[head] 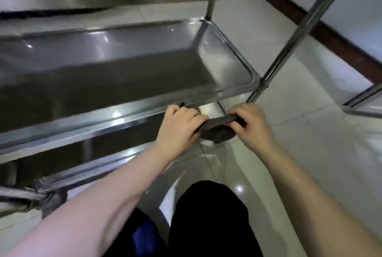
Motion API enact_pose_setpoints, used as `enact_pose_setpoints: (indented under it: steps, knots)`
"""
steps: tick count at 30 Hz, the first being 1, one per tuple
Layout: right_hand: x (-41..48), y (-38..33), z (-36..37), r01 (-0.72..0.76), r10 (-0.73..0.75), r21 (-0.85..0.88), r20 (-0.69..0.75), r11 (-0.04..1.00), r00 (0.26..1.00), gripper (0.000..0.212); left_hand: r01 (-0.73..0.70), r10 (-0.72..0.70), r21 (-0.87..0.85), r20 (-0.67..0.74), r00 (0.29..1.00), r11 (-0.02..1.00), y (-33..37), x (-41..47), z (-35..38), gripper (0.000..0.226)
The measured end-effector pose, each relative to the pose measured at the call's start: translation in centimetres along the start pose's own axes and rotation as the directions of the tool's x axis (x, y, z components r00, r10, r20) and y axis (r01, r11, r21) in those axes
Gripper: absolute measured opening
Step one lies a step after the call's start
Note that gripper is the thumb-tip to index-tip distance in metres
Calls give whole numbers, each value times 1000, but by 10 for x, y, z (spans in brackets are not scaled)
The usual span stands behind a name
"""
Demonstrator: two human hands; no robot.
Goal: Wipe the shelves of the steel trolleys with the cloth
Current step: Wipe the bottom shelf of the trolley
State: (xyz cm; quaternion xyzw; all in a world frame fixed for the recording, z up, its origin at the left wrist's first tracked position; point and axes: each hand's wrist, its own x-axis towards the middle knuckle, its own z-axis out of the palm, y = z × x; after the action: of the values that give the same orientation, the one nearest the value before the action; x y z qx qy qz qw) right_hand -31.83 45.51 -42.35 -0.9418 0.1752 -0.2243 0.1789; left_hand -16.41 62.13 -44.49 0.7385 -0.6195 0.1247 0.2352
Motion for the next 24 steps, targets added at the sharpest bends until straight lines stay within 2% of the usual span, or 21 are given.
enact_pose_setpoints:
  steps: [2,5,10,12,14,15,18,19,21,22,24]
  knots:
    - [-25,26,30,-83,83,-6,56,997,995,14,89,-81,-62,128,988,994,6,-15,40,38]
    - [-53,55,78,-240,241,-25,128,970,962,14,225,-183,-95,323,928,970,1,-35,95,37]
    - [-63,92,148,-308,305,-9,161,952,939,13,329,-262,-51,498,827,943,-34,-46,168,27]
    - [-40,112,162,-321,319,-16,164,947,934,16,329,-292,9,481,826,944,-51,-35,183,26]
    - [-2,133,168,-284,284,-16,96,959,954,15,390,-365,1,356,860,921,-66,-8,192,27]
    - [20,142,168,-260,260,-10,37,966,965,14,452,-430,-3,307,849,892,-75,9,199,29]
    - [69,170,180,-186,176,-57,-151,981,973,21,652,-659,126,251,708,748,-96,52,228,40]
    - [73,179,189,-165,150,-70,-181,984,972,24,648,-665,148,183,724,747,-101,57,239,37]
    - [68,198,213,-176,168,-51,-123,983,978,28,540,-547,88,121,828,837,-106,53,258,29]
    - [59,205,227,-201,199,-49,-43,978,979,28,467,-470,59,169,866,882,-108,43,267,29]
    - [36,217,257,-210,226,-124,134,970,965,26,417,-404,18,288,868,909,-110,11,285,32]
